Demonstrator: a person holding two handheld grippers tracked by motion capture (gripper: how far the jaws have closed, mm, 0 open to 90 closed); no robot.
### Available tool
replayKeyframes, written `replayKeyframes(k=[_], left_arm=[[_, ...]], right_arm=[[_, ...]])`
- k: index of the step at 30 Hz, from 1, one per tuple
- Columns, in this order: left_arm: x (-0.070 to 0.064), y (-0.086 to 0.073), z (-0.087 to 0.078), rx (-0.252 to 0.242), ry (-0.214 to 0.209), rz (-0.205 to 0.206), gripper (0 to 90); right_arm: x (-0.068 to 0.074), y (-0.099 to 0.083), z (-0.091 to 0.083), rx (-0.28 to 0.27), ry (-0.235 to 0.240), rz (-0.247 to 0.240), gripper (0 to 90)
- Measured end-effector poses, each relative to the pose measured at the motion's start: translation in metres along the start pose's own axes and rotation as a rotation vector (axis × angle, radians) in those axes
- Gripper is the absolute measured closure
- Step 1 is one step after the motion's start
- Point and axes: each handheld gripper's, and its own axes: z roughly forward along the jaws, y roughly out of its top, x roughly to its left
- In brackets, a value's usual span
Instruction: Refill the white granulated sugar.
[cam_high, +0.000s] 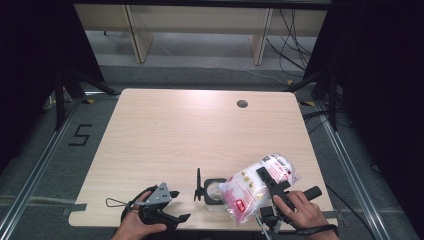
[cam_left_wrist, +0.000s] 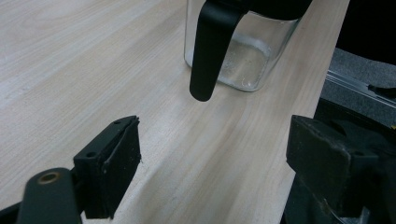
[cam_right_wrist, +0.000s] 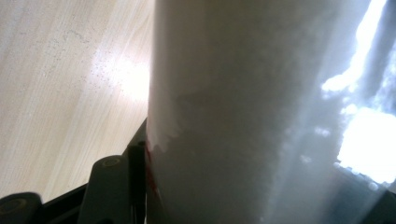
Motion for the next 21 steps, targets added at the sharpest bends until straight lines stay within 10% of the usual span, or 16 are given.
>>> replayKeyframes(k=[21], left_arm=[[-0.0001,-0.0002,0.0001,0.007,0.008,0.006,17.3]], right_arm=[[-0.0019,-0.0023,-0.0031,0.015,-0.016,-0.010,42.9]])
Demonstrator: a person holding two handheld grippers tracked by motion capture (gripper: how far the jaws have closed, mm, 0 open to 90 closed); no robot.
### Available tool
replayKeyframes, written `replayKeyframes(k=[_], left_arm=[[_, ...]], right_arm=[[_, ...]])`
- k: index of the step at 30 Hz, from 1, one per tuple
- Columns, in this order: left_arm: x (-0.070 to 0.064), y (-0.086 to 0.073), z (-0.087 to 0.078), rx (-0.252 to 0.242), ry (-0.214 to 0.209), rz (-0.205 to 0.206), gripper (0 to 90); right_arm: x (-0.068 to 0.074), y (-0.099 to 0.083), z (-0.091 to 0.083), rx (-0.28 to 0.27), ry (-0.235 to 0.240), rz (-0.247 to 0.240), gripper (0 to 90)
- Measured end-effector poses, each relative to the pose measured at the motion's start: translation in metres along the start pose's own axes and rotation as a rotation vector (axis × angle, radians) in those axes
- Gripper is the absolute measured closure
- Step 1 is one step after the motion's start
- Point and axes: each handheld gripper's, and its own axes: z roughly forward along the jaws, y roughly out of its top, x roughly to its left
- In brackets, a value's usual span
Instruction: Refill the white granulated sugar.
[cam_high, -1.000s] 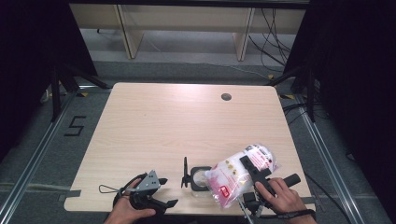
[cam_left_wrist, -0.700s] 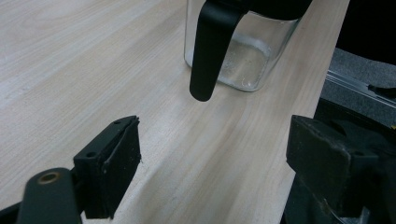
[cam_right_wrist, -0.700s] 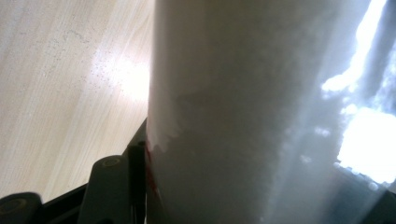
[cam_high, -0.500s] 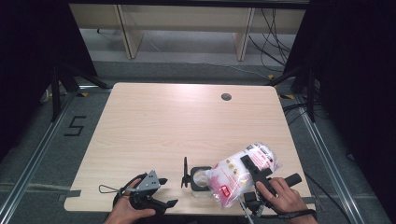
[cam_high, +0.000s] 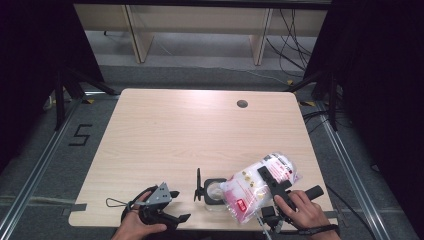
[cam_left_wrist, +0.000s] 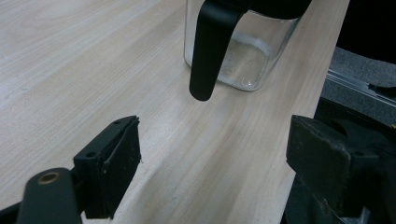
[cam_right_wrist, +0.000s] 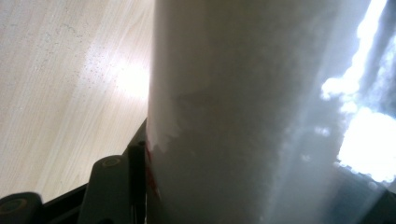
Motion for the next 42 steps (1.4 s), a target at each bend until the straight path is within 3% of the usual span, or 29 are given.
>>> replayKeyframes(k=[2,9,10,13,15,17,21,23,29,33,35,36,37,38,42], left_arm=[[-0.0004,-0.0001,0.0003,-0.004,-0.004,-0.005,17.2],[-0.0008,-0.0001,0.0005,-0.006,-0.006,-0.009,17.3],[-0.0002,-0.0002,0.0010,-0.013,-0.008,-0.006,17.3],[0.0018,0.0003,-0.0002,-0.005,-0.003,0.025,17.2],[0.0017,0.0005,-0.0008,0.000,-0.005,0.028,17.2],[0.0000,0.0001,-0.0005,-0.003,-0.003,-0.002,17.2],[0.0014,-0.0004,-0.0002,0.011,0.006,0.014,17.2],[0.0001,0.0000,-0.0005,-0.003,-0.003,-0.004,17.2],[0.0023,0.0003,-0.0004,0.005,0.000,0.035,17.3],[0.0001,-0.0006,0.0003,-0.004,-0.002,-0.002,17.2],[0.0004,-0.0005,0.0001,-0.001,0.003,0.001,17.2],[0.0014,-0.0004,-0.0003,0.011,0.008,0.015,17.2],[0.0014,-0.0004,-0.0004,0.011,0.007,0.015,17.3],[0.0001,-0.0005,0.0001,-0.004,-0.001,-0.002,17.3],[-0.0004,-0.0006,-0.0001,-0.003,-0.001,-0.005,17.2]], right_arm=[[-0.0025,0.0002,0.0014,-0.021,-0.017,-0.022,42.9],[0.0003,0.0001,-0.0004,0.000,0.000,-0.008,42.9],[0.0012,0.0002,-0.0008,0.006,0.014,0.004,43.0],[-0.0024,0.0008,0.0002,-0.017,-0.010,-0.026,43.0],[-0.0018,0.0010,-0.0008,-0.011,-0.006,-0.016,43.0],[-0.0014,0.0010,-0.0017,-0.009,-0.007,-0.009,43.0],[-0.0065,0.0012,-0.0020,-0.021,-0.018,-0.033,43.0],[-0.0056,0.0009,-0.0029,-0.010,-0.005,-0.021,43.0],[-0.0035,0.0002,-0.0037,-0.002,-0.017,-0.021,43.1],[-0.0045,0.0009,-0.0033,-0.007,-0.022,-0.035,43.1],[-0.0060,0.0020,-0.0024,-0.020,-0.033,-0.057,43.1],[-0.0058,0.0024,-0.0023,-0.023,-0.034,-0.057,43.1],[-0.0028,0.0023,-0.0034,-0.007,-0.019,-0.025,43.1],[-0.0025,0.0024,-0.0033,-0.007,-0.014,-0.025,43.1],[-0.0009,0.0033,-0.0022,-0.011,-0.010,-0.029,43.1]])
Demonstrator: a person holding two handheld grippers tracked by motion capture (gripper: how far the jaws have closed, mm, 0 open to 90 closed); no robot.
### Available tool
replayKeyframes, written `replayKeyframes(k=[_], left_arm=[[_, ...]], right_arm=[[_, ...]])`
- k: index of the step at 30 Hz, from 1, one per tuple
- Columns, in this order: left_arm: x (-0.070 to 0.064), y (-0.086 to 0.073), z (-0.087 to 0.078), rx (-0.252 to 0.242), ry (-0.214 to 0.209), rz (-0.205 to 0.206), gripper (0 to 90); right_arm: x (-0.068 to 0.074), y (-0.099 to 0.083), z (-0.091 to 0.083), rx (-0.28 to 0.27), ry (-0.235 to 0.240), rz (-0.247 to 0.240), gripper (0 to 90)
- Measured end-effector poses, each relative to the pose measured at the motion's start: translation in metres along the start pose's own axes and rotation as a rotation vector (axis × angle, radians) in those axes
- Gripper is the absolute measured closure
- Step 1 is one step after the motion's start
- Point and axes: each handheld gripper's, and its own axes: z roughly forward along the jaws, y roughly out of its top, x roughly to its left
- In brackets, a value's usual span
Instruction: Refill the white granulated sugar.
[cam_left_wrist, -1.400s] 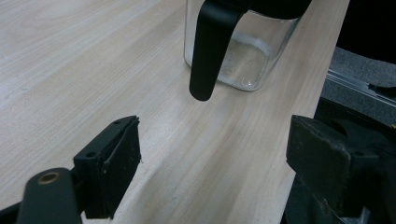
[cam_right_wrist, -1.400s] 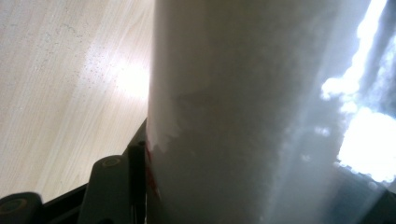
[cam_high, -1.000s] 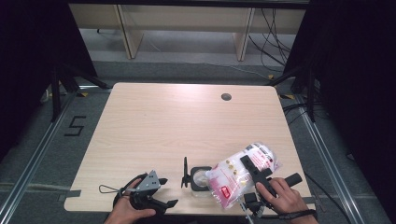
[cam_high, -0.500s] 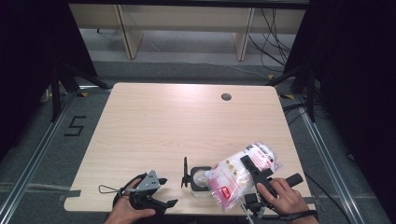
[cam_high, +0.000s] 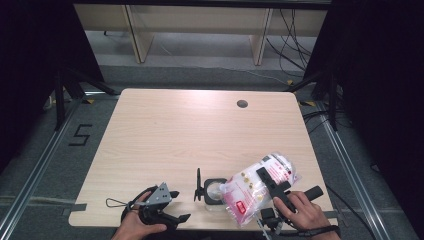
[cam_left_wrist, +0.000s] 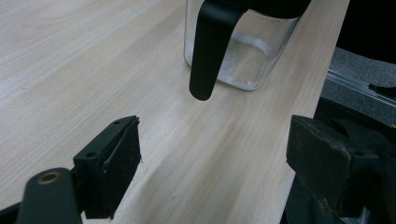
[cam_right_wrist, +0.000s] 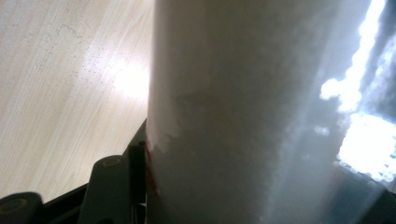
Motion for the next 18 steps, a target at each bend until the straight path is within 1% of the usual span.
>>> replayKeyframes(k=[2,3,4,6,7,9,10,14,16,17,18], left_arm=[[0.0003,0.0002,0.0001,-0.007,-0.004,0.001,17.2],[0.0011,0.0005,-0.0006,0.000,-0.003,0.010,17.3],[0.0001,0.0003,-0.0005,-0.002,-0.005,-0.004,17.2],[-0.0002,0.0003,-0.0006,-0.003,-0.006,-0.004,17.3],[-0.0002,0.0003,-0.0007,-0.002,-0.006,-0.003,17.2],[0.0009,0.0004,-0.0002,-0.005,-0.005,0.014,17.3],[0.0001,-0.0001,0.0001,0.000,-0.002,0.000,17.3],[0.0001,0.0002,-0.0001,0.000,-0.003,0.003,17.2],[0.0001,0.0001,-0.0002,-0.002,-0.002,-0.002,17.2],[0.0003,0.0002,0.0000,-0.006,-0.006,0.001,17.2],[0.0016,0.0006,0.0000,-0.006,-0.008,0.022,17.2]], right_arm=[[-0.0005,0.0004,0.0011,-0.008,0.003,-0.018,43.1],[0.0004,0.0006,0.0010,-0.006,0.005,-0.009,43.1],[0.0004,0.0007,0.0010,-0.006,0.008,-0.010,43.1],[0.0013,0.0010,0.0012,-0.003,0.005,-0.010,43.1],[0.0006,0.0014,0.0022,-0.015,0.004,-0.028,43.1],[0.0029,0.0009,0.0015,0.001,0.012,-0.012,43.1],[0.0031,0.0008,0.0017,0.001,0.013,-0.012,43.1],[0.0033,0.0007,0.0011,0.006,0.011,-0.012,43.1],[0.0027,0.0009,0.0011,0.004,0.010,-0.018,43.1],[0.0026,0.0009,0.0010,0.004,0.010,-0.018,43.2],[0.0028,0.0010,0.0009,0.005,0.010,-0.015,43.2]])
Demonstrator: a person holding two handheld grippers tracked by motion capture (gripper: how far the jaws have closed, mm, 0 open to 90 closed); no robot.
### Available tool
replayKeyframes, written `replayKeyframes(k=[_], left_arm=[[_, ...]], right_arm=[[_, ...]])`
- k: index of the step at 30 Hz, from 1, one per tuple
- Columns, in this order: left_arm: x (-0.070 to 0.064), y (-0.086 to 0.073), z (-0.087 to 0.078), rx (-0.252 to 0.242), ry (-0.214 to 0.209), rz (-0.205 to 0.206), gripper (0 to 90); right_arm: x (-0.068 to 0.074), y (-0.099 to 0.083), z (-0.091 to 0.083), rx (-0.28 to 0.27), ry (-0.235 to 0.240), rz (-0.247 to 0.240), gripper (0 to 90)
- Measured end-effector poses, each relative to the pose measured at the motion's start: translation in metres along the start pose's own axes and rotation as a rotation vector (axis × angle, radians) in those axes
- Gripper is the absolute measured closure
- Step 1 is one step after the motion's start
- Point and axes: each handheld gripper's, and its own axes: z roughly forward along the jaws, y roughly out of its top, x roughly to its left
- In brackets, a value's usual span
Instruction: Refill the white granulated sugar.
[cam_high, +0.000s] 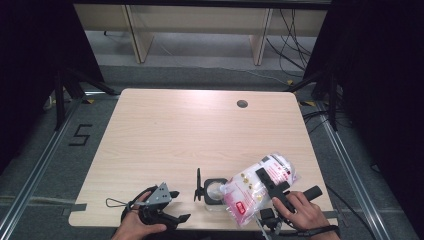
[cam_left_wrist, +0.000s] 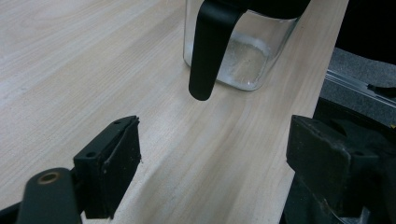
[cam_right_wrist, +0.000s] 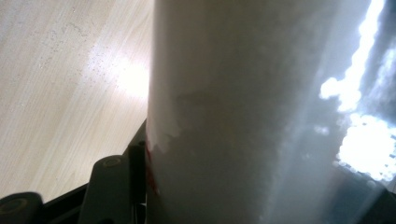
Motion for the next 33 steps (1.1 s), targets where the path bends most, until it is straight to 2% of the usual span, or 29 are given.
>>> replayKeyframes(k=[2,3,4,5,6,7,8,10,11,14,15,17,18,21,24,25,27,30,31,33], left_arm=[[-0.0013,-0.0003,-0.0005,0.008,0.003,-0.023,17.2],[-0.0012,-0.0001,-0.0008,0.007,0.003,-0.018,17.2],[-0.0015,-0.0001,-0.0008,0.003,0.007,-0.022,17.2],[-0.0020,-0.0002,-0.0007,-0.005,0.004,-0.029,17.2],[-0.0019,0.0000,-0.0004,-0.012,0.004,-0.027,17.3],[-0.0008,0.0001,-0.0010,-0.006,0.004,-0.012,17.3],[-0.0016,-0.0002,-0.0009,-0.006,0.005,-0.027,17.3],[-0.0018,0.0000,-0.0006,-0.010,0.004,-0.025,17.3],[-0.0009,0.0001,-0.0014,0.003,0.008,-0.012,17.3],[-0.0012,0.0000,-0.0011,0.003,0.007,-0.014,17.3],[-0.0012,0.0000,-0.0011,0.003,0.008,-0.015,17.3],[-0.0011,0.0001,-0.0011,0.002,0.007,-0.015,17.3],[-0.0017,-0.0001,-0.0008,-0.001,0.006,-0.024,17.3],[0.0003,0.0006,-0.0015,0.004,0.005,0.013,17.3],[0.0003,0.0005,-0.0013,0.005,0.005,0.012,17.2],[0.0003,0.0005,-0.0014,0.005,0.005,0.014,17.3],[0.0003,0.0006,-0.0013,0.004,0.005,0.013,17.2],[0.0003,0.0006,-0.0014,0.005,0.005,0.014,17.3],[-0.0016,0.0000,-0.0012,0.006,0.009,-0.020,17.3],[-0.0008,0.0001,-0.0011,0.006,0.007,-0.007,17.2]], right_arm=[[-0.0002,0.0006,0.0002,-0.007,-0.002,-0.011,43.2],[-0.0002,0.0006,0.0002,-0.007,-0.002,-0.011,43.2],[-0.0020,0.0010,0.0012,-0.021,-0.004,-0.033,43.2],[-0.0018,0.0013,0.0012,-0.019,-0.002,-0.029,43.2],[0.0002,0.0014,0.0002,-0.005,0.007,-0.005,43.2],[0.0004,0.0016,0.0000,-0.005,0.007,-0.003,43.1],[0.0000,0.0017,0.0002,-0.009,0.006,-0.005,43.2],[-0.0007,0.0016,0.0005,-0.012,0.004,-0.010,43.2],[-0.0008,0.0014,0.0003,-0.009,0.003,-0.011,43.2],[-0.0008,0.0005,-0.0004,-0.003,-0.002,-0.002,43.2],[-0.0031,0.0005,0.0006,-0.019,-0.009,-0.029,43.2],[-0.0013,-0.0002,-0.0011,0.000,0.000,-0.003,43.2],[-0.0016,-0.0004,-0.0010,0.001,-0.002,-0.006,43.2],[-0.0012,0.0000,-0.0007,0.001,-0.004,-0.008,43.2],[-0.0004,0.0003,-0.0006,-0.003,-0.003,-0.002,43.3],[-0.0023,0.0008,0.0009,-0.023,-0.016,-0.030,43.3],[-0.0023,0.0008,0.0007,-0.020,-0.008,-0.034,43.3],[-0.0017,0.0002,0.0002,-0.014,-0.002,-0.016,43.3],[-0.0011,-0.0001,-0.0008,-0.007,0.002,-0.005,43.3],[-0.0016,-0.0005,-0.0007,-0.009,0.001,-0.005,43.3]])
